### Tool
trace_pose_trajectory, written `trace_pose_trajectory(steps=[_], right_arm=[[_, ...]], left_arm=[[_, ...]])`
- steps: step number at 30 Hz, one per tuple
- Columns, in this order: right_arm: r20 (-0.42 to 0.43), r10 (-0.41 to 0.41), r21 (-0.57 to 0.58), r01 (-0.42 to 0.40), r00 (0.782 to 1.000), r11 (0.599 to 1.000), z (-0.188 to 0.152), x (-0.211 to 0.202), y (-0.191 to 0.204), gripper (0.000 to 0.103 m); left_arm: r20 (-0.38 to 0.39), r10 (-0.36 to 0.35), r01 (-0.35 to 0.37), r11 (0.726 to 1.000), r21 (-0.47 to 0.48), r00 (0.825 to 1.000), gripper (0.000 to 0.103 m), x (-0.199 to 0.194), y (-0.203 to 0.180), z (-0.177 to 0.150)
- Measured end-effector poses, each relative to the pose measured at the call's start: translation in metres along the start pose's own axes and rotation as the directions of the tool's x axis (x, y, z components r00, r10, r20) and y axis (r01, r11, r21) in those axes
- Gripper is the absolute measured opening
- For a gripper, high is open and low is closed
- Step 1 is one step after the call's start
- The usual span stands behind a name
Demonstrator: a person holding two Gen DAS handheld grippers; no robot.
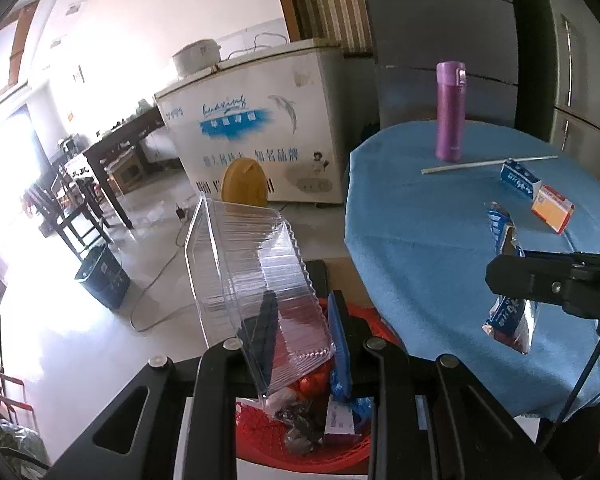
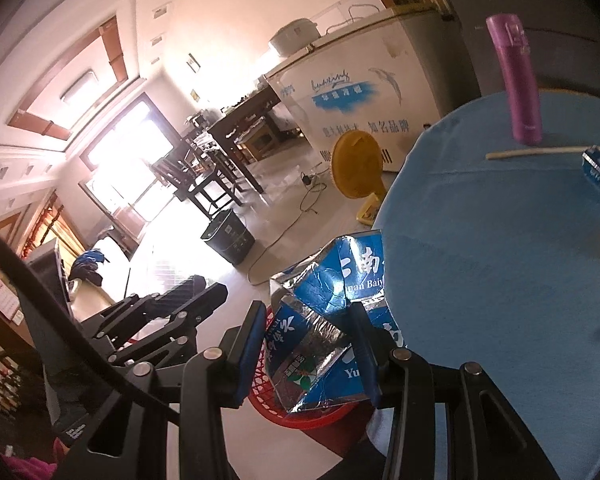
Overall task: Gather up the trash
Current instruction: 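Carry the clear tray and blue-white carton with both tools to the red basket, then open the left tool to drop the tray while the right tool drops the carton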
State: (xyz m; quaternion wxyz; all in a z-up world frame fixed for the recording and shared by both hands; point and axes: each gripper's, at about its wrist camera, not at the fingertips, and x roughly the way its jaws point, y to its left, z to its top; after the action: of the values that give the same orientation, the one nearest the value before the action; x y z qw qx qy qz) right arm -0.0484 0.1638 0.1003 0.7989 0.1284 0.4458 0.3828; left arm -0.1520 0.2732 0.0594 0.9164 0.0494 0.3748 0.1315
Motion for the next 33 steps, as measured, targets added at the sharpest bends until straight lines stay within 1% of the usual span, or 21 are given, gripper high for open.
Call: trace_pose_trajectory(steps=[7, 11, 19, 24, 28, 33], right_arm=[[-0.057, 0.043, 0.063, -0.04, 0.997, 0.997, 0.003, 0.025, -0.014, 0.045], [-0.074, 0.073, 0.094, -0.066, 0.995, 0.993, 0.003, 0.034, -0.021, 0.045], [-0.103, 0.108, 0.128, -0.095, 0.989, 0.987, 0.002, 0.054, -0.028, 0.045], [-0.111, 0.116, 0.123, -0.102, 0.987, 0.987, 0.003, 0.063, -0.029, 0.045], [-0.114, 0.097, 0.091, -0.086, 0.989, 0.992, 0.002, 0.067, -0.028, 0.045], [-0.126, 0.1, 0.077, -0.091, 0.987, 0.993, 0.0, 0.075, -0.022, 0.045]], left_arm=[[-0.041, 0.003, -0.003, 1.0, 0.0, 0.999, 0.027, 0.017, 0.001, -0.004], [-0.066, -0.002, 0.002, 1.0, -0.01, 0.998, 0.027, 0.026, 0.004, -0.006], [-0.109, 0.0, -0.002, 1.0, -0.018, 0.994, 0.027, 0.042, 0.008, -0.014], [-0.122, 0.002, -0.005, 1.0, -0.022, 0.993, 0.027, 0.047, 0.011, -0.016], [-0.134, 0.004, -0.008, 1.0, -0.029, 0.991, 0.027, 0.053, 0.015, -0.016], [-0.15, 0.001, -0.008, 0.999, -0.04, 0.989, 0.027, 0.06, 0.018, -0.019]])
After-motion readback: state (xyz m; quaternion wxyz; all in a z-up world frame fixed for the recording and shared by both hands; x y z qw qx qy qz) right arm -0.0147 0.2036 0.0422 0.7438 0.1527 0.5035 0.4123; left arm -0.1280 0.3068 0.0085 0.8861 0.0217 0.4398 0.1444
